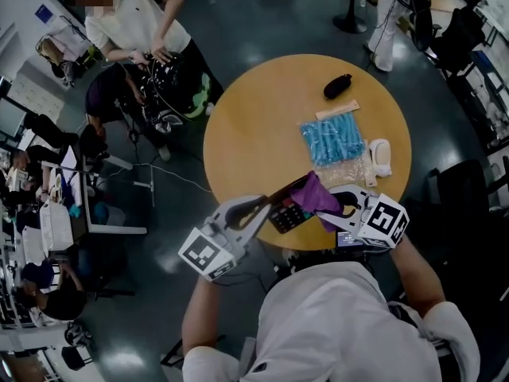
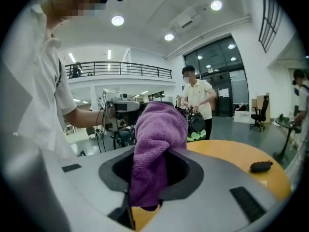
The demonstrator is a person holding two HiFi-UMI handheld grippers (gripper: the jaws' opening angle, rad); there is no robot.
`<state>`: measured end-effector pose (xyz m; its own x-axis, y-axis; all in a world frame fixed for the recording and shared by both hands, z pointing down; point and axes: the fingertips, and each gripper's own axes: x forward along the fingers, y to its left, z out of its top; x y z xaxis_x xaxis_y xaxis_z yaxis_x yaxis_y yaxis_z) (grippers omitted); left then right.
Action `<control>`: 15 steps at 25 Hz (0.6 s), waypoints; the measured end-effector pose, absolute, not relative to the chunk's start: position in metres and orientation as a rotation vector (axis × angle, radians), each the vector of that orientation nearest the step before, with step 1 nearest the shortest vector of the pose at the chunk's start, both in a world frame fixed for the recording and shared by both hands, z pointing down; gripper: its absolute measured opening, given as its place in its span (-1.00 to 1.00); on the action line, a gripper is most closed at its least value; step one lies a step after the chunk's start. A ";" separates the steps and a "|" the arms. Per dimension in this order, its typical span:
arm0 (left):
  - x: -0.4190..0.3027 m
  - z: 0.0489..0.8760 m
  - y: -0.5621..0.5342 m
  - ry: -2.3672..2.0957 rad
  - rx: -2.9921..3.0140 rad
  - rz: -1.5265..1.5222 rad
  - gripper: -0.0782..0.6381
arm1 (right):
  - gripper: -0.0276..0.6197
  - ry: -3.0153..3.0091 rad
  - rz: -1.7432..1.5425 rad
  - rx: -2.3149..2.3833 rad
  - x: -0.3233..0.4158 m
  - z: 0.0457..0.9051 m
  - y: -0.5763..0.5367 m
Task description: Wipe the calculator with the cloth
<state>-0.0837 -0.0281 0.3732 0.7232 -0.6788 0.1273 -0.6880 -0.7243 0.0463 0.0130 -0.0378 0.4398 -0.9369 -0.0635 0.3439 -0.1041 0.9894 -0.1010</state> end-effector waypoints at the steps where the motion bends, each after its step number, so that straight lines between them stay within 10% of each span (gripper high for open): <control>1: -0.084 0.374 -0.029 -1.134 2.829 0.152 -0.66 | -0.55 -2.782 0.192 0.121 0.015 0.447 -0.035; 15: -0.057 0.391 -0.015 -1.068 2.870 0.181 -0.66 | -0.55 -2.514 0.270 -0.024 0.069 0.539 0.003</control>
<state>-0.0569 -0.0147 0.3910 0.7507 -0.6464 0.1362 -0.6552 -0.7550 0.0282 0.0693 0.0032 0.5387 -0.8177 0.0782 0.5703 -0.0446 0.9792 -0.1982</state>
